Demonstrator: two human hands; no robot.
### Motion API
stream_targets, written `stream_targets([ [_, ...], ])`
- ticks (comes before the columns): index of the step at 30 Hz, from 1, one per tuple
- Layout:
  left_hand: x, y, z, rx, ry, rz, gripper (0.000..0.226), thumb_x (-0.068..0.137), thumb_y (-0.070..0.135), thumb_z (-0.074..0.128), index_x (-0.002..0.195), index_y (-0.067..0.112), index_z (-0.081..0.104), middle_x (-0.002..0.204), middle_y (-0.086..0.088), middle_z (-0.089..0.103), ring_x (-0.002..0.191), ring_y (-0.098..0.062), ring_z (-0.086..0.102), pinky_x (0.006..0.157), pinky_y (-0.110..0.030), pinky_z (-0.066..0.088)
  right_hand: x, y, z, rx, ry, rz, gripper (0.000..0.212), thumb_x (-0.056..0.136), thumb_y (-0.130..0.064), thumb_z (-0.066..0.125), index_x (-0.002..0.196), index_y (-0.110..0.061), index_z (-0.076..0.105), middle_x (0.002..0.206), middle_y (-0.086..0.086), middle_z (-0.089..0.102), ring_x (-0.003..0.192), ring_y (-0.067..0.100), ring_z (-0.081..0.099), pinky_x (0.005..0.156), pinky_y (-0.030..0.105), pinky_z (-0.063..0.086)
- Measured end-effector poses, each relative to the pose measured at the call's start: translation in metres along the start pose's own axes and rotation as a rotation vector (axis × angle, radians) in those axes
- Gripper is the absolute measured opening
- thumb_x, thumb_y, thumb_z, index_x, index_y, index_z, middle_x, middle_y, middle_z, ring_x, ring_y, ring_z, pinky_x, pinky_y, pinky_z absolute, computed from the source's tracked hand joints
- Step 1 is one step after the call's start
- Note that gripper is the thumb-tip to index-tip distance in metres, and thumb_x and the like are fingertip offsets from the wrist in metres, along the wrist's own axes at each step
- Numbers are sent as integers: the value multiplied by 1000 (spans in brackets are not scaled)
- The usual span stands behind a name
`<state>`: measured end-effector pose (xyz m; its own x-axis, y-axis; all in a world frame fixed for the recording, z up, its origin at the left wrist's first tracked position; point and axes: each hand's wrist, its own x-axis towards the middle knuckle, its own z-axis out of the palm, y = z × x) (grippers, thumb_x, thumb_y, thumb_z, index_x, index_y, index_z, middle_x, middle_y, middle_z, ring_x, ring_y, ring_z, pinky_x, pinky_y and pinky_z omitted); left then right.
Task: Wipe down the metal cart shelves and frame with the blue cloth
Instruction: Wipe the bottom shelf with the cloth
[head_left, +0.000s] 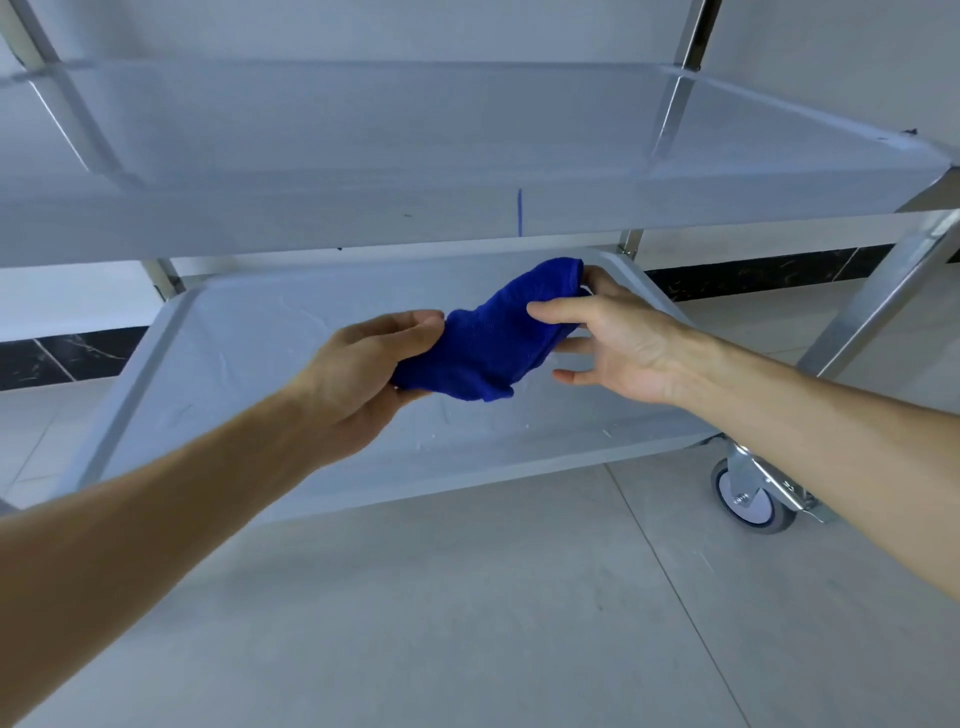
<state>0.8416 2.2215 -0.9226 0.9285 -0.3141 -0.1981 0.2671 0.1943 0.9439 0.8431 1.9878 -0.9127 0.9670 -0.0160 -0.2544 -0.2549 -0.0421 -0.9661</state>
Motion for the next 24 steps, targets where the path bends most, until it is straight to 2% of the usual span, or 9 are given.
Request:
stream_targets([
  [4,10,5,-6,69,119,142,29,85,-5,67,105,16,68,100,-8,75,86,-18,70,75,-22,54,6,10,-7,-185,-7,-56,44,80,-16,79,112,-31,53,125,-6,62,115,16,61,96,44,49],
  [6,11,2,-10,282,111,227,36,82,-10,67,100,21,69,100,-4,75,86,-15,69,74,-20,53,5,22,-12,-384,-39,-30,41,76,-17,80,102,-30,52,118,-8,64,110,14,59,88,36,48],
  [9,8,-9,-13,751,-22,318,47,76,-15,64,95,27,68,96,2,74,90,-9,71,79,-26,57,-4,31,-18,-578,-183,38,51,79,-21,82,118,-32,51,115,-11,68,108,12,63,84,27,46],
  [11,4,-17,-11,896,-133,308,49,75,-16,61,98,27,69,97,5,74,94,-4,70,86,-28,56,-9,29,-14,-695,-219,0,62,79,-33,82,130,-41,47,121,-10,61,112,11,61,90,26,47],
  [14,2,-19,-7,914,-194,322,47,76,-15,61,101,24,69,98,7,74,98,0,68,86,-22,54,-9,22,-3,-801,-204,-169,68,81,-41,79,137,-52,42,136,-11,47,124,10,46,99,27,40],
  [16,2,-15,-6,895,-202,337,46,77,-14,63,100,25,69,98,8,75,98,0,68,82,-16,53,-4,18,2,-859,-233,-260,53,83,-38,77,129,-49,53,130,-17,50,125,6,43,99,25,36],
  [19,2,-12,-10,890,-198,333,46,78,-12,66,98,29,68,96,13,75,95,0,69,77,-12,52,4,15,6,-987,-228,-270,29,86,-35,74,112,-40,63,119,-20,55,125,7,46,97,27,38],
  [21,1,-12,-14,896,-192,321,44,79,-8,69,99,31,67,98,14,74,93,0,70,78,-14,54,9,16,7,-1039,-242,-261,28,86,-34,74,111,-37,61,127,-10,56,127,10,48,101,31,42],
  [24,3,-12,-25,1030,-190,263,39,79,9,76,103,37,64,101,16,72,90,2,69,77,-16,55,11,15,6,-1108,-315,-271,35,87,-27,72,117,-37,58,125,-13,58,122,12,51,102,38,45],
])
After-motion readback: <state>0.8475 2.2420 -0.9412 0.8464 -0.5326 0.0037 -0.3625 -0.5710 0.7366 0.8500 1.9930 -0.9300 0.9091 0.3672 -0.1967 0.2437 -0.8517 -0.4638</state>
